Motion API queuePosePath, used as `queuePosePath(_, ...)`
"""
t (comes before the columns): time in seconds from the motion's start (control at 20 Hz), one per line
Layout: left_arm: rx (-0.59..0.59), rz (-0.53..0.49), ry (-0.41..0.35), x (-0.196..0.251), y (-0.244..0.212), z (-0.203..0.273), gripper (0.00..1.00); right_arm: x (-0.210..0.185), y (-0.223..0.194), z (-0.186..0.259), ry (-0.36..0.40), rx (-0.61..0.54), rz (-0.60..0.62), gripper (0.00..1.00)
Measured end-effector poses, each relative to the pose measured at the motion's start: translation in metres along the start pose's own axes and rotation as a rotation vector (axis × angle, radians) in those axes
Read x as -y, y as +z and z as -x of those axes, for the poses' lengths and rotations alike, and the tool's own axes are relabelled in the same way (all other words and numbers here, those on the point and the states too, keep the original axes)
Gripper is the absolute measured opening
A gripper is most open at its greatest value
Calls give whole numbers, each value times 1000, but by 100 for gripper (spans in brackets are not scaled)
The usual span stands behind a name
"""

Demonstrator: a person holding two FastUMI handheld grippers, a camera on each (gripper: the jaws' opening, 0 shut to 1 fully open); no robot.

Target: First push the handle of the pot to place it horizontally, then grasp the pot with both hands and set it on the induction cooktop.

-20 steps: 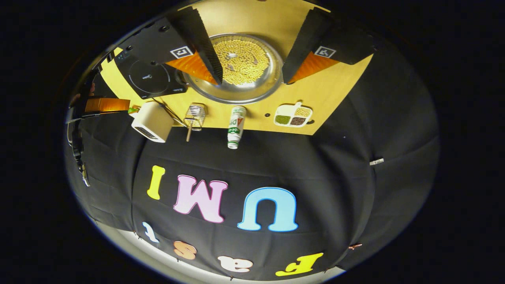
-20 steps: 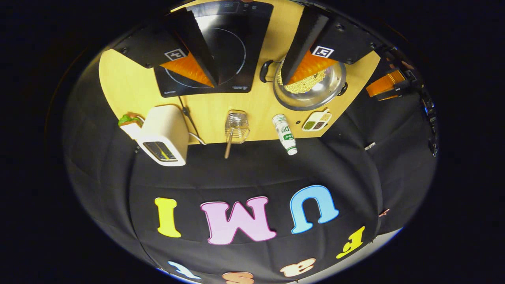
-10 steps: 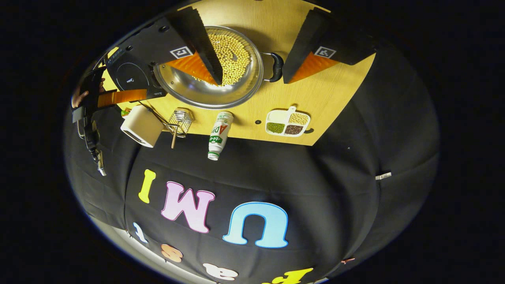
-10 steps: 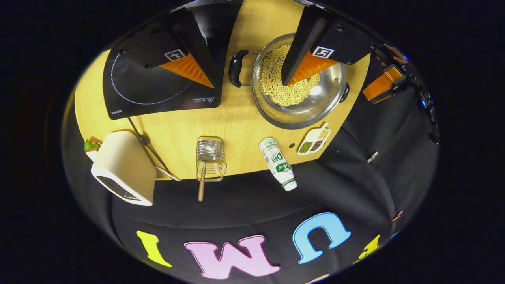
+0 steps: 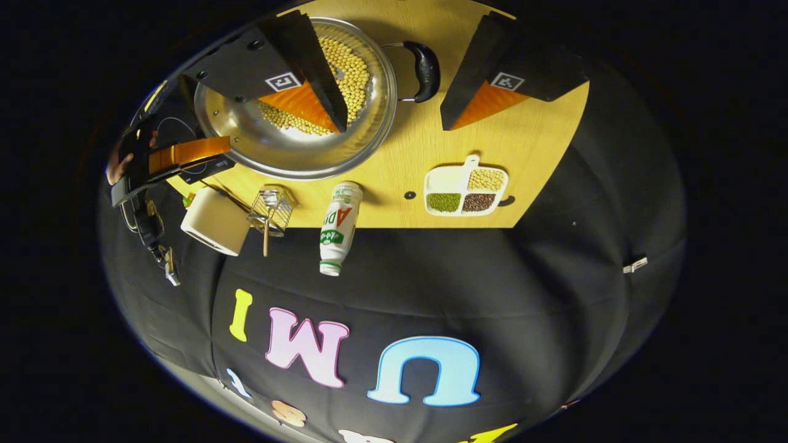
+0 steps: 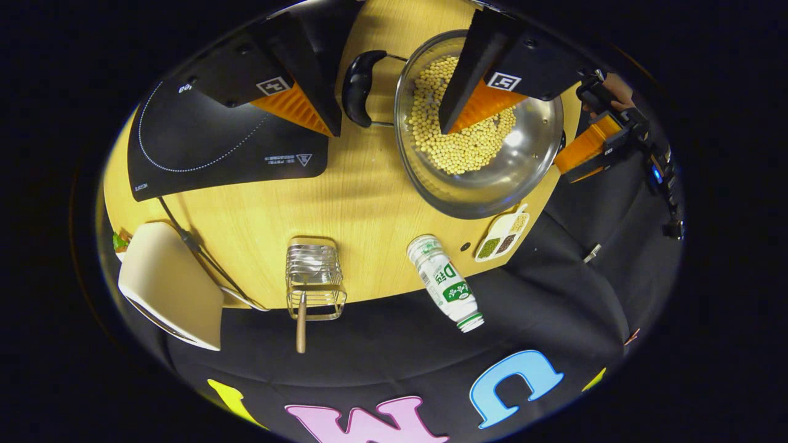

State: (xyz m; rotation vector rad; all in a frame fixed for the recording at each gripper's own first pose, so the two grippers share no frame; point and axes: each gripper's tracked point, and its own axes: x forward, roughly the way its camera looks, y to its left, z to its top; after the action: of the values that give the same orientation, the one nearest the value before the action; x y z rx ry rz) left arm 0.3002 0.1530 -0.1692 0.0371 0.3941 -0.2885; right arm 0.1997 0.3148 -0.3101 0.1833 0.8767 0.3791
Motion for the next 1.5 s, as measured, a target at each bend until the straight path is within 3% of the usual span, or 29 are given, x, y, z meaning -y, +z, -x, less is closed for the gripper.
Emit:
queuePosePath(0.25,-74,3,-45,-5,-25,-18,96,-3,-3,-13,-39,12,49,97)
queuePosePath(0.45,-145,31,-11,-29,-50,-18,95,-22,-38,-30,-18,-103,41,95)
queuePosePath(0.55,-177,40,-15,-36,-62,-17,93,-28,-48,-37,-22,-124,39,84)
queuePosePath(0.65,-206,36,-36,-38,-68,-15,93,-29,-55,-41,-38,-133,40,82)
queuePosePath(0.75,-222,25,-48,-43,-70,-15,88,-20,-55,-39,-80,-124,48,82)
queuePosePath(0.85,-244,32,-49,-47,-77,-18,80,-21,-55,-42,-89,-115,5,70)
queuePosePath(0.95,-258,48,-51,-48,-83,-17,72,-21,-56,-41,-97,-119,10,68)
queuePosePath(1.0,-258,54,-52,-48,-84,-16,75,-20,-57,-40,-103,-118,22,68)
queuePosePath(1.35,-282,65,-32,-51,-88,-16,70,-18,-56,-37,-148,-77,34,71)
queuePosePath(1.5,-285,91,-14,-49,-91,-8,69,-20,-58,-44,-120,-99,-21,62)
